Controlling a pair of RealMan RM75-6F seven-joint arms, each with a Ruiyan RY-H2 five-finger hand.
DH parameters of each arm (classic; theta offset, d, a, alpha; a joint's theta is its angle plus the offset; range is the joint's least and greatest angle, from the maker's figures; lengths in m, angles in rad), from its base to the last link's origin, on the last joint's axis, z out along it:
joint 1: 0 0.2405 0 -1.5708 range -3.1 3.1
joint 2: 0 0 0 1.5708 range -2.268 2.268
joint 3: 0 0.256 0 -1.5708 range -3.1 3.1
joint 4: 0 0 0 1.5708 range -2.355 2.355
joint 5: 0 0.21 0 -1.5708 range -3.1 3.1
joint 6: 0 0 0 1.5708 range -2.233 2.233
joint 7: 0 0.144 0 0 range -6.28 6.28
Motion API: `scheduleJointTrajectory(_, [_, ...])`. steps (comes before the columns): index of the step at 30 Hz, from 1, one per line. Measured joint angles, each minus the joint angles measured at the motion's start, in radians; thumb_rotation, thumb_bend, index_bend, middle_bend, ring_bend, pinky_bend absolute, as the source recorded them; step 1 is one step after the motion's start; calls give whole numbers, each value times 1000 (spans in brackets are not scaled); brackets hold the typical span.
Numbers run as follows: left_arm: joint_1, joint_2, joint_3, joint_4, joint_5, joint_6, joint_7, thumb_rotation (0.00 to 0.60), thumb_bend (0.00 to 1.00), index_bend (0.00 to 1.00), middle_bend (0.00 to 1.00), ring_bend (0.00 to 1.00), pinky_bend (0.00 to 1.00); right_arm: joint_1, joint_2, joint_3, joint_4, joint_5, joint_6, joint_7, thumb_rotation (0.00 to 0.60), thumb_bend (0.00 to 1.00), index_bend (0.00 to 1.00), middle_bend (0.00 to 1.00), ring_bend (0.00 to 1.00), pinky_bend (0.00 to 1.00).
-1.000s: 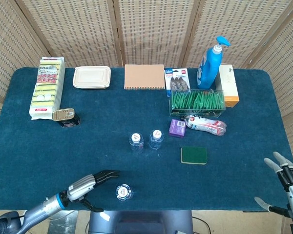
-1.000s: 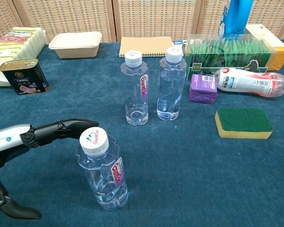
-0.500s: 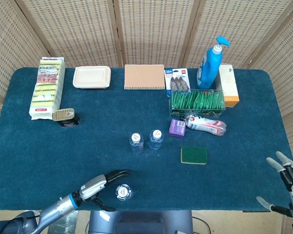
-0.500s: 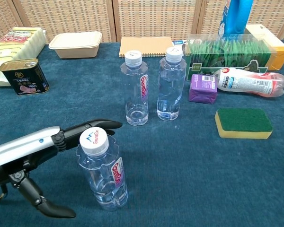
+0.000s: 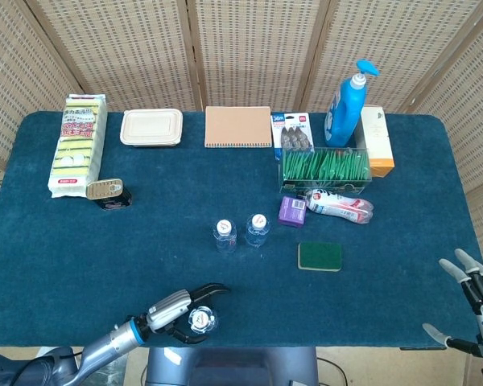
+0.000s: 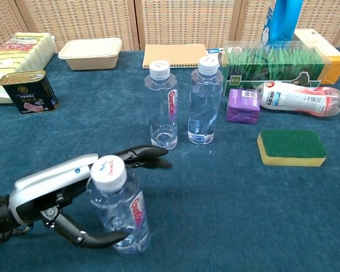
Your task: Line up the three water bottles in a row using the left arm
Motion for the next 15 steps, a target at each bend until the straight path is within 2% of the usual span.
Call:
scheduleJointTrajectory(2, [5,-8,-8,-4,-11,0,18,600,401,265,417,289,468,0,0,0,-1,1,0,1,600,0,112,6,0,0])
scheduleJointTrajectory(4, [9,-11,-14,-9,-19,3,30,600,411,300,444,311,474,0,1,0,-2,1,0,2,600,0,112,6,0,0])
scheduleJointTrajectory(15, [24,35,-38,-59,-42,55,51,600,412,310,453,317,475,-1,0,-1,-3,-3,3,0,600,0,112,6,0,0])
